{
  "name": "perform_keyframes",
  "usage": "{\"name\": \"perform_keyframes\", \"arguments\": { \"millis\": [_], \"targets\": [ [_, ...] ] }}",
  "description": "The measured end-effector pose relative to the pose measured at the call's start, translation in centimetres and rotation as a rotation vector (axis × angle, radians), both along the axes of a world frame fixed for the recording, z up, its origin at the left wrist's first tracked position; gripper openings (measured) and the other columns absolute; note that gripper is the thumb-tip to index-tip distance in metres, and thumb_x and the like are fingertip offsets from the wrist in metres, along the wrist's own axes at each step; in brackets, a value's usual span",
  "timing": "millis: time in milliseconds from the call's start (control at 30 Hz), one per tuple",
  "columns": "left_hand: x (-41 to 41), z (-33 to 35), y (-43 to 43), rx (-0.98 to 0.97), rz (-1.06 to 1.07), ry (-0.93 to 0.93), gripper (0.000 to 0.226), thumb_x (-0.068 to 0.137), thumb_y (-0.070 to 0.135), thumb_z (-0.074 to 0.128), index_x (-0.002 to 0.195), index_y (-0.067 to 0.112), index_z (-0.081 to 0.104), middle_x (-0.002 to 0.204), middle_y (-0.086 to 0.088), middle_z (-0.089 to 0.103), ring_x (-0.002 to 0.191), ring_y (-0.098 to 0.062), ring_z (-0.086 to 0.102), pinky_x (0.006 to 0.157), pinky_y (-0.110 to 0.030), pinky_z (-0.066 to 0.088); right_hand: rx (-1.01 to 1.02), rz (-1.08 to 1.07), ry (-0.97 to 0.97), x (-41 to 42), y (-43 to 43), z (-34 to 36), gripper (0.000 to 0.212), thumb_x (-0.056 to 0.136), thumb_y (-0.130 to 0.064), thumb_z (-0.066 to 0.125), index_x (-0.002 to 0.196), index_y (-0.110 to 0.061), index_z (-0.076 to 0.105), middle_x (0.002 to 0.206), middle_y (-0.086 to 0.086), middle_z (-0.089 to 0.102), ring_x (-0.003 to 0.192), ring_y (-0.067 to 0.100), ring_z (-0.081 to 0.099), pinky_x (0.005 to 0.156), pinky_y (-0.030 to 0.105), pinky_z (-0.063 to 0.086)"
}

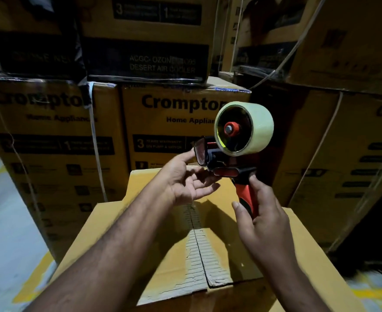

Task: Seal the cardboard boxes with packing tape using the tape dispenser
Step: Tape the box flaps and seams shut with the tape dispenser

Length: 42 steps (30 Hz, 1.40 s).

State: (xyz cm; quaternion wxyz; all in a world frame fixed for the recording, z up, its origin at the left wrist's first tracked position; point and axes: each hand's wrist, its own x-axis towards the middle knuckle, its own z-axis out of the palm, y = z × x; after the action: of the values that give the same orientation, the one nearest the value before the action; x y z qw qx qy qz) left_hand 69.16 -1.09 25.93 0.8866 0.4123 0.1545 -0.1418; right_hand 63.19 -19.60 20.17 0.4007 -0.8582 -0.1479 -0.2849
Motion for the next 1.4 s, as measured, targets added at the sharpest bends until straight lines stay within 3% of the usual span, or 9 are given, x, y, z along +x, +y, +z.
{"name": "perform_keyframes", "arguments": {
  "millis": [133,233,400,633,767,867,1000,1200,1400],
  "targets": [
    [1.4,0.2,1.7,0.151,-0.017,-0.036,0.015,0.093,0.008,0.064,0.103,-0.003,0.063,0.086,-0.021,0.074,0.078,-0.030,0.075,0.066,-0.040,0.065,0.034,0.002,-0.030,0.3,0.7,-0.7,0.061,0.090,-0.018,0.073,0.145,-0.014,0.048,0.132,0.009,0.061,0.116,0.028,0.060,0.084,0.031,0.048],
    [2.5,1.1,3.7,0.458,-0.090,-0.095,0.007,0.094,0.000,0.060,0.097,-0.002,0.066,0.079,-0.016,0.075,0.073,-0.025,0.075,0.062,-0.033,0.064,0.047,0.014,-0.048,0.6,1.3,-1.3,0.060,0.089,-0.016,0.074,0.143,-0.014,0.049,0.132,0.008,0.061,0.115,0.027,0.060,0.085,0.032,0.049],
    [4.4,3.2,6.4,0.901,-0.265,-0.192,0.010,0.095,-0.001,0.060,0.096,0.002,0.070,0.085,-0.015,0.074,0.071,-0.019,0.070,0.062,-0.028,0.059,0.061,0.029,-0.076,1.5,3.1,-1.8,0.063,0.086,-0.013,0.078,0.143,-0.016,0.050,0.132,0.007,0.062,0.115,0.028,0.061,0.085,0.034,0.051],
    [7.6,3.8,8.8,1.008,-0.174,-0.177,0.014,0.093,-0.006,0.061,0.093,0.004,0.070,0.083,-0.012,0.073,0.061,-0.015,0.070,0.058,-0.028,0.058,0.149,0.031,0.036,3.5,6.0,-1.0,0.065,0.087,-0.022,0.078,0.145,-0.023,0.048,0.135,0.000,0.058,0.117,0.023,0.058,0.088,0.040,0.058],
    [9.8,2.1,10.0,1.036,-0.186,-0.146,0.015,0.091,-0.005,0.062,0.086,0.006,0.070,0.084,-0.009,0.070,0.073,-0.018,0.068,0.065,-0.029,0.056,0.134,0.032,0.121,4.4,7.4,-1.2,0.066,0.088,-0.025,0.077,0.146,-0.030,0.046,0.129,-0.013,0.052,0.118,0.018,0.057,0.091,0.038,0.057],
    [12.2,0.3,10.4,1.054,-0.168,-0.167,0.018,0.088,-0.005,0.065,0.076,0.007,0.070,0.082,-0.008,0.069,0.078,-0.020,0.066,0.071,-0.033,0.056,0.113,-0.002,0.190,5.2,8.4,-1.6,0.065,0.090,-0.026,0.074,0.147,-0.032,0.044,0.137,-0.008,0.054,0.121,0.015,0.055,0.094,0.035,0.055],
    [15.0,-1.6,11.2,1.339,0.028,-0.237,0.015,0.088,0.011,0.076,0.076,0.018,0.071,0.085,0.004,0.073,0.076,-0.007,0.068,0.059,-0.023,0.058,0.015,-0.057,0.284,5.7,9.8,-2.7,0.062,0.091,-0.023,0.073,0.146,-0.031,0.045,0.137,-0.005,0.058,0.121,0.016,0.057,0.094,0.029,0.050],
    [18.3,-5.7,10.8,1.458,-0.058,-0.274,0.015,0.092,0.003,0.066,0.084,0.011,0.076,0.089,-0.003,0.075,0.081,-0.016,0.072,0.069,-0.035,0.064,-0.044,-0.109,0.377,6.5,10.5,-3.1,0.063,0.092,-0.025,0.071,0.148,-0.029,0.042,0.141,-0.005,0.055,0.126,0.019,0.054,0.099,0.031,0.047],
    [20.1,-6.6,11.3,1.497,-0.010,-0.319,0.019,0.091,0.005,0.066,0.080,0.016,0.077,0.082,0.003,0.073,0.077,-0.012,0.069,0.073,-0.034,0.063,-0.085,-0.100,0.406,7.3,11.6,-2.6,0.063,0.094,-0.028,0.069,0.149,-0.031,0.038,0.144,-0.005,0.052,0.127,0.020,0.052,0.100,0.033,0.048]
  ]
}}
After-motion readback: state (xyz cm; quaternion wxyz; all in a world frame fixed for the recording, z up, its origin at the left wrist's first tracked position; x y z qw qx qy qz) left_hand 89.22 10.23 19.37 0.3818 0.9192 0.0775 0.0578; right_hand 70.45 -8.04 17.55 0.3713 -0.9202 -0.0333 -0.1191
